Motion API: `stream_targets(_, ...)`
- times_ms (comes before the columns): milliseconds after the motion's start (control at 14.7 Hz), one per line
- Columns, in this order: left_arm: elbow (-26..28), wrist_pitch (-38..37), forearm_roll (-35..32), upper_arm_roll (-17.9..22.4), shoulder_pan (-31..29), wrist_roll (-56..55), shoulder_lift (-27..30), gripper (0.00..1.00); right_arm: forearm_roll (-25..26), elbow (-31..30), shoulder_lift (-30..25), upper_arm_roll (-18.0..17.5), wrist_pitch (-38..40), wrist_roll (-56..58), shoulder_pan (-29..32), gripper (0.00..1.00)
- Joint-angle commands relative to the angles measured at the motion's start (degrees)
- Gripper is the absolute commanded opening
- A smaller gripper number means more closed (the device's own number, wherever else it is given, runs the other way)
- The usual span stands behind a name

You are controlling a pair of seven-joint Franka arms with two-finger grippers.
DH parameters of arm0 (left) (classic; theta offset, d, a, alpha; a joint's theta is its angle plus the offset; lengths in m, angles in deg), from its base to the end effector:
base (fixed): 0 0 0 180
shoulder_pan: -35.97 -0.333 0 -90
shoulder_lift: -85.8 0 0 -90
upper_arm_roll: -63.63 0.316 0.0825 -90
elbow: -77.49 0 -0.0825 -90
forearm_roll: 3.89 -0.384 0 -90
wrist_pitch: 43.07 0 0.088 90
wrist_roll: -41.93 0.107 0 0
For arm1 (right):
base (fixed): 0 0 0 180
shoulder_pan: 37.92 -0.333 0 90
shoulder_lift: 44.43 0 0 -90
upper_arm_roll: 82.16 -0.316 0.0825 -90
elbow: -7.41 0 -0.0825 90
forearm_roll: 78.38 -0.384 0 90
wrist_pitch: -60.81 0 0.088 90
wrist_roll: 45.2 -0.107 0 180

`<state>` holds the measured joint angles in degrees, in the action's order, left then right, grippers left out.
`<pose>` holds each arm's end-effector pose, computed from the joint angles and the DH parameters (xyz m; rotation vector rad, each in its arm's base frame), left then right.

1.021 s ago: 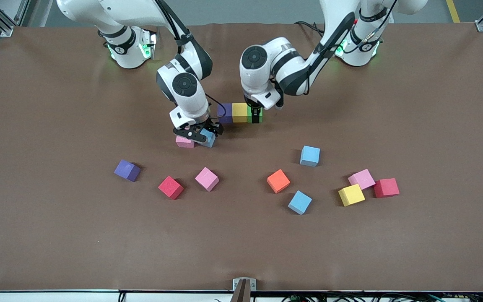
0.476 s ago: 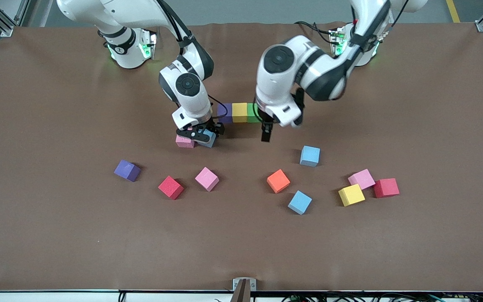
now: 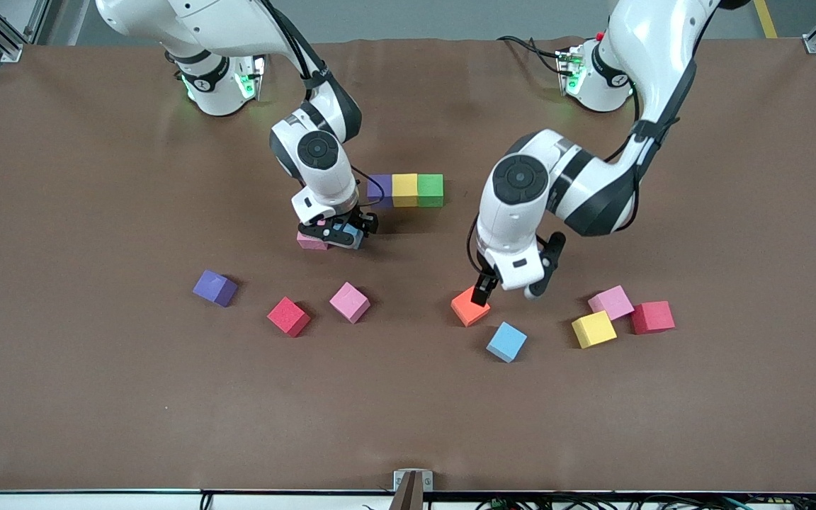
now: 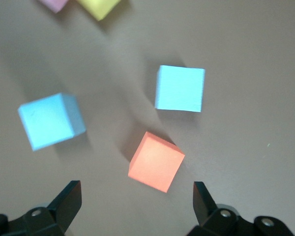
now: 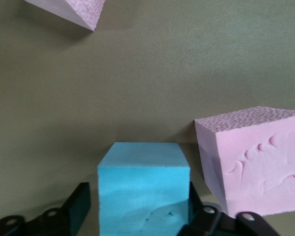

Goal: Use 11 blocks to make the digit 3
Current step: 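Release green and reach the orange cube with the left gripper while right lifts blue, then grasp the orange cube with the left gripper while the right gripper carries blue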

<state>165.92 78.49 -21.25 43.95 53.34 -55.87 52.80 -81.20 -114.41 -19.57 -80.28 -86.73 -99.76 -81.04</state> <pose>0.5889 -0.3813 0.3347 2.7757 1.4472 0.1367 0.4346 0.3798 0.2039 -3.0929 0.4211 -0.0012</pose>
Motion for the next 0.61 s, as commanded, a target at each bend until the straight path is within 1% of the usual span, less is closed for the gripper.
stream_targets(0,-3.2,-1.9,-1.4,1.8,0.5,15.1,-2.7,1.00,1.5,0.7,0.5,0.0,0.0,2.3,0.4,0.43)
stream_targets(68,-3.0,-1.9,-1.1,2.3,0.4,20.8,-2.9,1.00,1.5,0.9,0.5,0.1,0.1,2.4,0.5,0.23)
stream_targets(136,-3.0,-1.9,-1.2,2.4,0.3,25.0,-3.6,1.00,1.5,1.4,0.5,0.0,0.3,2.6,0.8,0.13)
stream_targets(204,-3.0,-1.8,-0.9,2.4,0.3,27.2,-4.0,1.00,1.4,1.8,0.8,0.0,0.4,2.7,0.9,0.08)
stream_targets(340,-4.0,-0.5,-0.1,2.1,0.2,27.3,-6.4,1.00,1.4,3.2,1.7,0.0,0.2,2.5,0.1,0.05)
stream_targets(544,-7.4,1.8,1.6,2.1,0.8,27.1,-10.6,1.00,1.3,4.2,2.2,-0.1,0.3,2.3,-1.3,0.05)
